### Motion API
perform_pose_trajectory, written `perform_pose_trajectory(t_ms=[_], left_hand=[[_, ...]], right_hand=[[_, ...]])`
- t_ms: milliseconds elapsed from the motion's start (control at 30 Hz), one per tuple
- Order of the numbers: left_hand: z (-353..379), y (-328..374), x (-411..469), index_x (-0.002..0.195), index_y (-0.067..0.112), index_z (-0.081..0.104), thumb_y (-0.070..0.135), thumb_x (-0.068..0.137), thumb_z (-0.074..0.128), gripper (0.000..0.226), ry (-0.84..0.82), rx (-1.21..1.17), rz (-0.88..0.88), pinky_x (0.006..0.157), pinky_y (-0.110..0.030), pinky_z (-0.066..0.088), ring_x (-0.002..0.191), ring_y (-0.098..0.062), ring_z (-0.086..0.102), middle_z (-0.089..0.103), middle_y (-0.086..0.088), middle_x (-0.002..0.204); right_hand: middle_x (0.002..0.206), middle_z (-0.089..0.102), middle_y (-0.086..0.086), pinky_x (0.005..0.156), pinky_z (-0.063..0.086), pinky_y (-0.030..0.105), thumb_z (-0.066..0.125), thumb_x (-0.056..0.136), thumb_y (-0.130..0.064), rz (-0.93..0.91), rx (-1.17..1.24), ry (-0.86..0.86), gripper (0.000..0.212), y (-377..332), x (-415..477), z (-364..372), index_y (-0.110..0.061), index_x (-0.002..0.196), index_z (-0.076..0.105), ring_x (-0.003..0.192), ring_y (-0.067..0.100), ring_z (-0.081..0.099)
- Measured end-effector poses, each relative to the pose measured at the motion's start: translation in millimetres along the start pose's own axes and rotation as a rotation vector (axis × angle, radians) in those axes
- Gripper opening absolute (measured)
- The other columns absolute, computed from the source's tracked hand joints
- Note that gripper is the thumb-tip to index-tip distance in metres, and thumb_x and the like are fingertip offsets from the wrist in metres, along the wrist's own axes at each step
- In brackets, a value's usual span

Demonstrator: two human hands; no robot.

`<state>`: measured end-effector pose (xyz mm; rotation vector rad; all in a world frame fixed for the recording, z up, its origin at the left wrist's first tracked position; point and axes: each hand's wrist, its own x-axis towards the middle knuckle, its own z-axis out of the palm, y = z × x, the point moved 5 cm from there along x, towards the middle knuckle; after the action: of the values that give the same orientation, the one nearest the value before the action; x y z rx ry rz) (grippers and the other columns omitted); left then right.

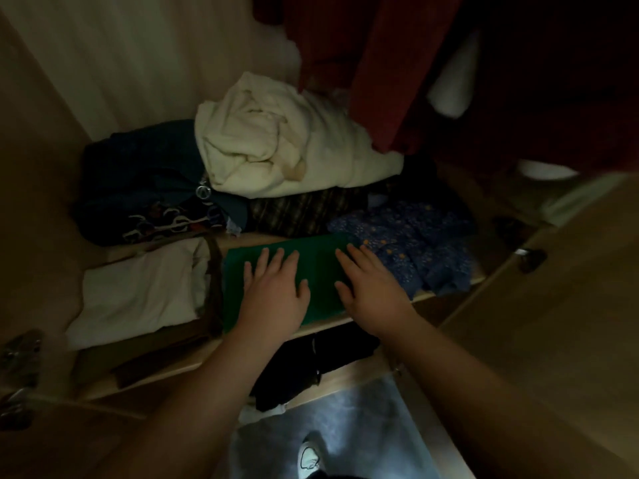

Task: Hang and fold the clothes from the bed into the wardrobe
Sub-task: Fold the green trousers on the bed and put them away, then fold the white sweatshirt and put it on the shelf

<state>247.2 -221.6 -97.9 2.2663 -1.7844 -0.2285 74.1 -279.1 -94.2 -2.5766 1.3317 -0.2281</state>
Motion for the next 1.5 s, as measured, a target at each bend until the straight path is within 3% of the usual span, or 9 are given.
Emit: perform_pose_trajectory(t_ms=[267, 500, 767, 933, 1200, 1500], left_hand=[[22, 172, -91, 0.152, 0.020, 0.034, 0.040, 0.096, 0.045, 0.061, -0.097, -0.086, 0.439, 0.119, -0.048, 0.022, 0.147, -0.028, 0.024, 0.035, -0.009, 0.158], [88, 345, -267, 0.158, 0.027, 0.017, 0.046, 0.100, 0.037, 0.064, -0.300, -0.077, 0.832, 0.123, -0.045, 0.012, 0.153, -0.024, 0.008, 0.017, -0.003, 0.166], [142, 490, -508, 0.158, 0.027, 0.019, 0.049, 0.098, 0.040, 0.067, -0.468, 0.017, 1.263, 0.121, -0.047, 0.018, 0.152, -0.029, 0.015, 0.019, -0.006, 0.165], [155, 549, -624, 0.158, 0.028, 0.017, 0.051, 0.099, 0.035, 0.066, -0.505, 0.049, 1.513, 0.121, -0.047, 0.016, 0.152, -0.028, 0.013, 0.018, -0.005, 0.166], [194, 632, -711, 0.158, 0.026, 0.018, 0.050, 0.100, 0.035, 0.064, -0.572, 0.077, 1.654, 0.120, -0.049, 0.018, 0.152, -0.029, 0.014, 0.020, -0.006, 0.165], [276, 782, -727, 0.158, 0.023, 0.020, 0.050, 0.100, 0.036, 0.066, -0.563, 0.097, 1.572, 0.120, -0.049, 0.020, 0.151, -0.032, 0.017, 0.022, -0.009, 0.164]], right_hand=[[0.154, 0.040, 0.009, 0.120, 0.027, 0.041, 0.044, 0.095, -0.038, 0.371, -0.042, 0.235, 0.059, 74, -212, -56, -0.018, 0.150, 0.038, 0.146, 0.028, 0.028], [0.153, 0.042, 0.011, 0.118, 0.030, 0.041, 0.054, 0.092, -0.035, 0.846, -0.094, 0.318, 0.062, 117, -491, -65, -0.018, 0.149, 0.041, 0.144, 0.031, 0.033], [0.162, 0.025, 0.005, 0.120, 0.024, 0.044, 0.042, 0.098, -0.047, 1.401, -0.112, 0.344, 0.064, 91, -805, -55, -0.027, 0.156, 0.024, 0.150, 0.027, 0.018], [0.164, 0.020, 0.004, 0.120, 0.022, 0.045, 0.038, 0.099, -0.049, 1.653, -0.105, 0.377, 0.064, 64, -935, -51, -0.027, 0.157, 0.020, 0.151, 0.027, 0.012], [0.163, 0.021, 0.005, 0.120, 0.022, 0.046, 0.037, 0.100, -0.048, 1.795, -0.039, 0.426, 0.064, 89, -1033, -44, -0.025, 0.157, 0.021, 0.151, 0.028, 0.012], [0.163, 0.023, 0.004, 0.119, 0.025, 0.044, 0.042, 0.099, -0.044, 1.727, -0.008, 0.407, 0.063, 240, -1110, -70, -0.023, 0.156, 0.025, 0.150, 0.027, 0.015]])
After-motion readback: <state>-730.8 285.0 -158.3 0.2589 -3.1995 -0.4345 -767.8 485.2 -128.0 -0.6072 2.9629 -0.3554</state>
